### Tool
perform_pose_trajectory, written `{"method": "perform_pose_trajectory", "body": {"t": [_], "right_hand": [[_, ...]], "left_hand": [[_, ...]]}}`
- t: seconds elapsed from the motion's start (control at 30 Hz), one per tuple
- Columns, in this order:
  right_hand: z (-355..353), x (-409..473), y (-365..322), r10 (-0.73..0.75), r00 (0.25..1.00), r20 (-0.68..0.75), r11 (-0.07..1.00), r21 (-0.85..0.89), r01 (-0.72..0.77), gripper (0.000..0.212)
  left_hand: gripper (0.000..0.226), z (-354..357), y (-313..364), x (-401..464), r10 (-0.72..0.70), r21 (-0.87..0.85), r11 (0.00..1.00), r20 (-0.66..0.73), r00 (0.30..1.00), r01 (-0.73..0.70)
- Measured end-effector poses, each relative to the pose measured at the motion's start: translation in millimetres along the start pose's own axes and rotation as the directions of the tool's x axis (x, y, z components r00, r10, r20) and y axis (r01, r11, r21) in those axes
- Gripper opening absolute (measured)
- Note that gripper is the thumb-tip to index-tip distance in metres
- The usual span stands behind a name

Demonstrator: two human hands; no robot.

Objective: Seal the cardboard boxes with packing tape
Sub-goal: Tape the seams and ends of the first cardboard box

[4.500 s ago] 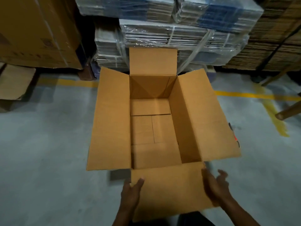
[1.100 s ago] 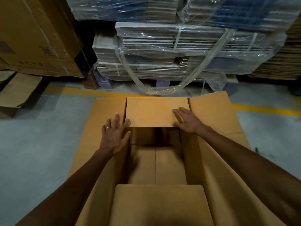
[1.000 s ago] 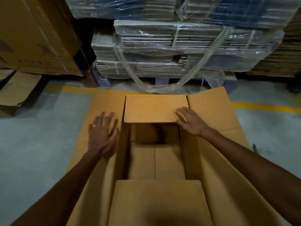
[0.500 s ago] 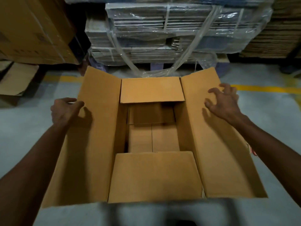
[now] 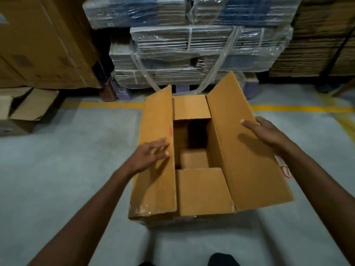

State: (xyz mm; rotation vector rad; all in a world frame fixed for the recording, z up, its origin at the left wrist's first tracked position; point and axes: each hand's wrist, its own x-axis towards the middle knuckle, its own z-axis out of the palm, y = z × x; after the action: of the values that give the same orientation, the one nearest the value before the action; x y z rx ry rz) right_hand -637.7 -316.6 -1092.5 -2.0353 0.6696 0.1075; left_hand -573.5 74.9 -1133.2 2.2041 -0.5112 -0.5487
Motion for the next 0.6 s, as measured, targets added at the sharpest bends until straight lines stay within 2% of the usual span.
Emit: {"method": "perform_pose_trajectory", "body": {"t": [0.07,0.13,0.17,0.2,0.27,0.3,0.37,0.47,0.53,0.6], "right_hand": [[14,-21,-9,-0.037,0.998,0.052,0.990,0.134,0.030,0.070],[34,-45,-17,-0.105,0.976,0.191,0.950,0.310,0.042,0.061],[50,-57,-17,-0.147,0.959,0.242,0.939,0.338,0.058,0.057],[67,-66,-12,-0.181,0.948,0.262,0.949,0.299,0.099,0.055],[109,-77,13,-0.197,0.940,0.279,0.975,-0.041,0.217,0.061],[130,-82,28,-0.147,0.940,0.308,0.946,-0.233,0.225,0.069],[163,-99,52,0.044,0.959,0.281,0.857,-0.504,0.108,0.088],[183,-119,67,0.126,0.989,0.081,0.838,-0.542,-0.063,0.111],[187,-119,70,0.107,0.994,0.001,0.845,-0.527,-0.091,0.117],[189,-117,71,0.079,0.997,-0.018,0.845,-0.529,-0.077,0.117]], "left_hand": [[0.067,30,-13,-6,-0.043,0.216,0.976,0.054,0.998,0.030],[0.074,54,-26,-14,-0.101,0.380,0.922,0.037,0.994,0.079],[0.076,62,-32,-18,-0.128,0.419,0.901,0.004,0.992,0.115],[0.080,67,-35,-22,-0.162,0.433,0.887,-0.038,0.986,0.162],[0.097,73,-41,-30,-0.250,0.365,0.886,-0.141,0.958,0.285],[0.108,74,-44,-34,-0.283,0.301,0.894,-0.192,0.940,0.331],[0.124,72,-48,-38,-0.315,0.226,0.902,-0.240,0.918,0.368],[0.126,70,-46,-39,-0.358,0.220,0.890,-0.211,0.910,0.401],[0.125,71,-43,-40,-0.377,0.220,0.881,-0.209,0.902,0.419],[0.131,73,-43,-41,-0.399,0.213,0.871,-0.222,0.890,0.443]]}}
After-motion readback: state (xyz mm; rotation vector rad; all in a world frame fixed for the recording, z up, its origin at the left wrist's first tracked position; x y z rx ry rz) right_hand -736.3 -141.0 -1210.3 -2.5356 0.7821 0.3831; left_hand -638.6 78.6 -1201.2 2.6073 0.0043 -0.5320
